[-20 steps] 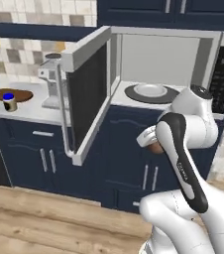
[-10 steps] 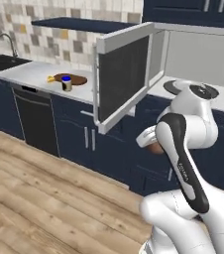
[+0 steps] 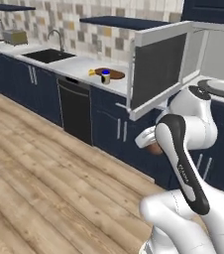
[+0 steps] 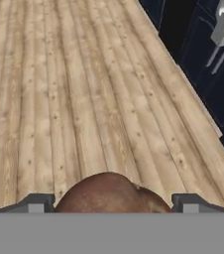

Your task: Retrieve the reheated potato from the microwave, then place the potato, cheese, and condiment on the cutting board.

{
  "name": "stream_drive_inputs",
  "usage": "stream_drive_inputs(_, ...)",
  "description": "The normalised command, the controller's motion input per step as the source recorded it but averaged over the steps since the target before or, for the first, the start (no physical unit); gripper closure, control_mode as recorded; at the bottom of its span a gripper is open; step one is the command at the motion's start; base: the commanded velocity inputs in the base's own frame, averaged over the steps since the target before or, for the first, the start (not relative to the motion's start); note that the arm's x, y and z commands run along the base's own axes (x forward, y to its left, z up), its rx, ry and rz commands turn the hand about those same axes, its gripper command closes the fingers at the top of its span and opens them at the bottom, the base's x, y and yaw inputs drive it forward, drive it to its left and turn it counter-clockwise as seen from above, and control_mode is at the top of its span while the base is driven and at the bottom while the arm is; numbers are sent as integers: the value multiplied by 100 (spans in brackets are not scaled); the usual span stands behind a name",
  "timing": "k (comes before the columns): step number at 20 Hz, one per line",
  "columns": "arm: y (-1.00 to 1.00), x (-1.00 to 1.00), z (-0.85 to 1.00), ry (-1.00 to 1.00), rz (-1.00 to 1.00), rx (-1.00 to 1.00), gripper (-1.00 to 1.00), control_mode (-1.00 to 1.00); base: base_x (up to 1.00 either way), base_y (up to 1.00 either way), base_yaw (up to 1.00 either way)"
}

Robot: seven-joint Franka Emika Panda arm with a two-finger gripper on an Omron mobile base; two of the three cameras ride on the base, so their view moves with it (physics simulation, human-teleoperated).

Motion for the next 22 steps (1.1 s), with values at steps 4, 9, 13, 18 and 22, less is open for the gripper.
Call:
stream_drive_inputs(4, 0, 0, 0, 0, 0, 0, 100, 100, -10, 62, 32)
stream_drive_inputs(9, 0, 0, 0, 0, 0, 0, 100, 100, 47, 59, 7)
stream_drive_inputs(13, 0, 0, 0, 0, 0, 0, 100, 100, 80, 34, 0)
stream_drive_inputs(18, 0, 0, 0, 0, 0, 0, 100, 100, 87, 16, 0)
stream_drive_inputs(22, 0, 0, 0, 0, 0, 0, 100, 100, 88, 12, 0)
